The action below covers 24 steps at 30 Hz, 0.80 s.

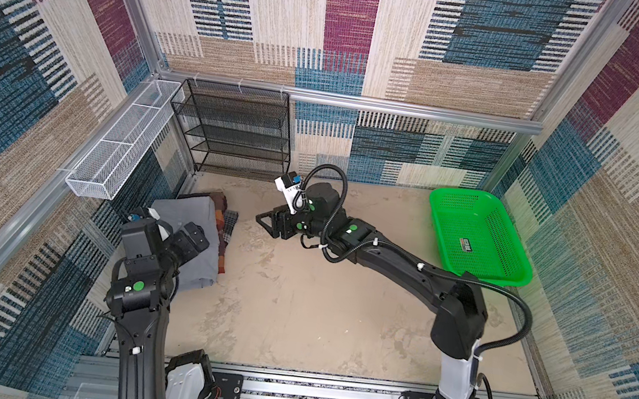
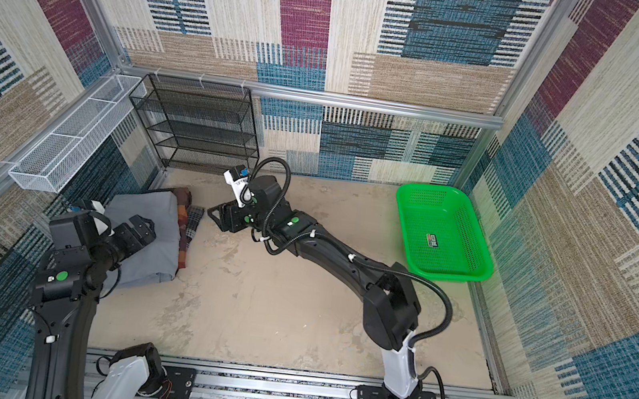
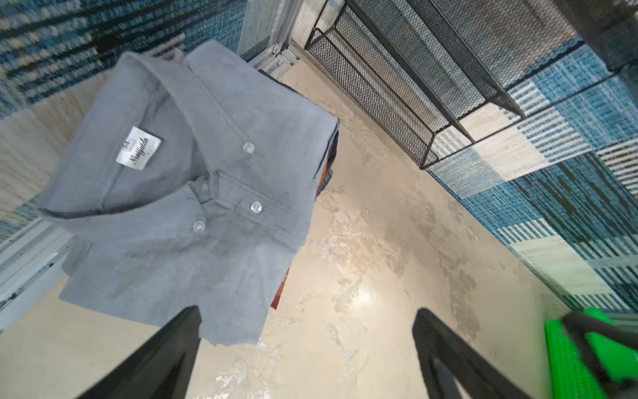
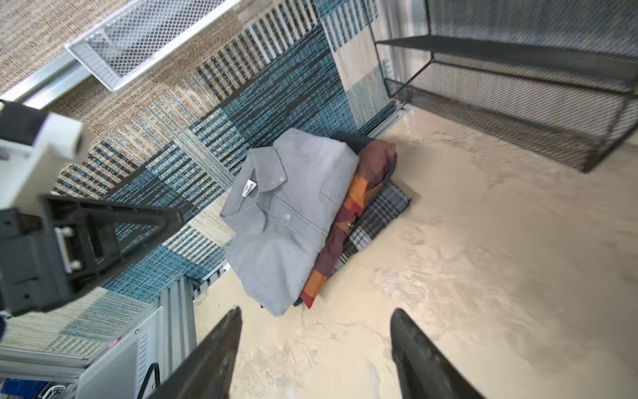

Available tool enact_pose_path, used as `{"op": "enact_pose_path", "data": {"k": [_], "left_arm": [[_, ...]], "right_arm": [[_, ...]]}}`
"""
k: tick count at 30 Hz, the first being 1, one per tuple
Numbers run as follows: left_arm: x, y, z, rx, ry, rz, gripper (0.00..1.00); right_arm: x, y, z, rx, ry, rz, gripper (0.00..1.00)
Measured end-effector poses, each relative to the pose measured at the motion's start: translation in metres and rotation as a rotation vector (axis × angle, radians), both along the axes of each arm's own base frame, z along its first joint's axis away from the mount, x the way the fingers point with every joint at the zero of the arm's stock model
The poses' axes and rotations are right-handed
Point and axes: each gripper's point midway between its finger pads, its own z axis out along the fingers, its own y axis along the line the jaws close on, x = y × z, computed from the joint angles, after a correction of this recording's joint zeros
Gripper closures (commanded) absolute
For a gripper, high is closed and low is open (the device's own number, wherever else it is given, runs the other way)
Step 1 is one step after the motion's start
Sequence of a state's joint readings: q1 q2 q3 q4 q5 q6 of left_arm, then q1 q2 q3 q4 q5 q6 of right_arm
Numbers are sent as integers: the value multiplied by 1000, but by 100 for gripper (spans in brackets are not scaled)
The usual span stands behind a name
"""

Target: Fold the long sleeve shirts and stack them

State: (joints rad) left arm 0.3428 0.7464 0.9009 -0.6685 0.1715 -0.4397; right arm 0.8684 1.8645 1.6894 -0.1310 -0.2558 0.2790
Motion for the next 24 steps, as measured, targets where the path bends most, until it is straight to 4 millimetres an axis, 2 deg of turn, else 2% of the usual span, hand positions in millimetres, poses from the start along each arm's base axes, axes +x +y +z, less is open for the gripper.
{"op": "enact_pose_path", "data": {"k": [3,5,6,10,13,15,17,18,21,24], "left_arm": [[-5,-22,-5,25,-27,-90,1],[-2,-29,-14,42,-29,-132,1],[-1,-31,-21,50,-17,-141,1],[6,-32,-52,71,18,-152,1],[15,-23,-77,94,53,-126,1],[19,-20,-101,96,104,-121,1],[24,-15,-115,111,130,-108,1],[28,-12,-120,123,132,-102,1],[41,-2,-137,153,152,-77,1],[54,5,-148,202,135,-75,1]], "right_arm": [[1,-51,37,51,-102,-91,26],[2,-95,41,55,-156,-182,1],[2,-119,37,42,-185,-237,0],[-3,-211,2,-71,-298,-476,0],[12,-298,-28,-173,-333,-728,0],[20,-359,-59,-260,-301,-898,0],[20,-402,-90,-327,-261,-1019,0],[18,-417,-105,-350,-247,-1062,0],[15,-441,-136,-388,-253,-1118,0],[22,-465,-155,-382,-261,-1176,0]]}}
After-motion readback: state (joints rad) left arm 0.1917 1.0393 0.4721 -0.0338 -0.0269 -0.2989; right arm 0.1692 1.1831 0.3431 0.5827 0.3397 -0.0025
